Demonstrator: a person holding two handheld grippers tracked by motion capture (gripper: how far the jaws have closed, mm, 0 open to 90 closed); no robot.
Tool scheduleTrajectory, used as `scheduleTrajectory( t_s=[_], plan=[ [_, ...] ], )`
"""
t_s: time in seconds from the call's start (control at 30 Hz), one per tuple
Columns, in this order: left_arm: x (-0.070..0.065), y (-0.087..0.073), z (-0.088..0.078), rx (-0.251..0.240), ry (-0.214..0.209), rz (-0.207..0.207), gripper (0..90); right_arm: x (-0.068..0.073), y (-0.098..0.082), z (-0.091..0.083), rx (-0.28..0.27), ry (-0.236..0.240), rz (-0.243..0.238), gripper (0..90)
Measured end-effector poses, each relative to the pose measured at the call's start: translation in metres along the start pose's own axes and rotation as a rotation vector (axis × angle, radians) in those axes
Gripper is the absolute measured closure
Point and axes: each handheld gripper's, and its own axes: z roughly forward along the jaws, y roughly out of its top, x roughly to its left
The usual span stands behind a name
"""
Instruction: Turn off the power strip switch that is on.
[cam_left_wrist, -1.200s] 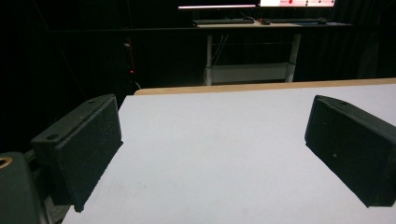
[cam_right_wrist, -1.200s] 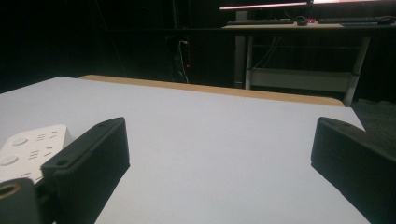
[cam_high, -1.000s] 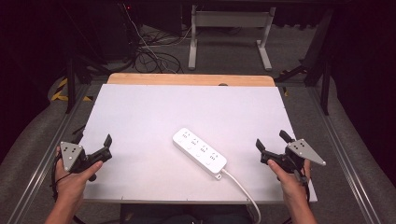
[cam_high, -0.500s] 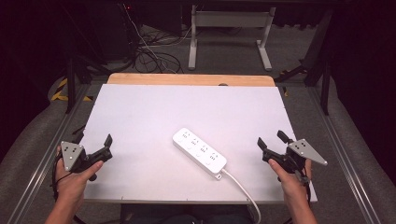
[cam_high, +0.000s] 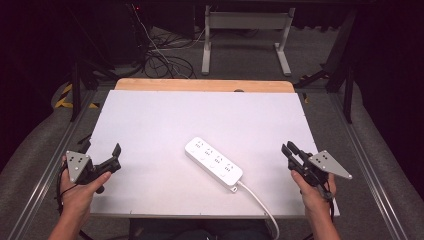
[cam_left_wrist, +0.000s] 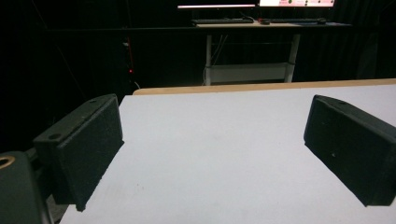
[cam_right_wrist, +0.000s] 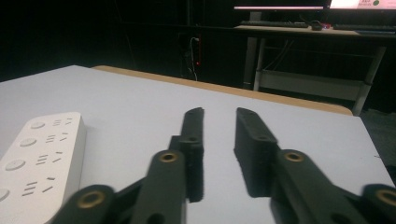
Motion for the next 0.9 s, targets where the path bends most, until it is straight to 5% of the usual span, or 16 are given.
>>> scheduleTrajectory(
  t_s=[0.13, 0.43, 0.9],
  plan=[
    [0.0, 0.0, 0.0, 0.0, -0.006, 0.007, 5.3, 0.001, 0.004, -0.002, 0.041, -0.015, -0.018, 89.7],
    [-0.002, 0.0, 0.001, 0.005, -0.015, 0.012, 5.3, 0.003, 0.009, -0.004, 0.164, 0.067, 0.042, 90.0],
    [-0.002, -0.001, 0.0, 0.008, -0.016, 0.019, 5.6, -0.015, 0.015, 0.007, 0.122, 0.063, 0.117, 90.0]
  ],
)
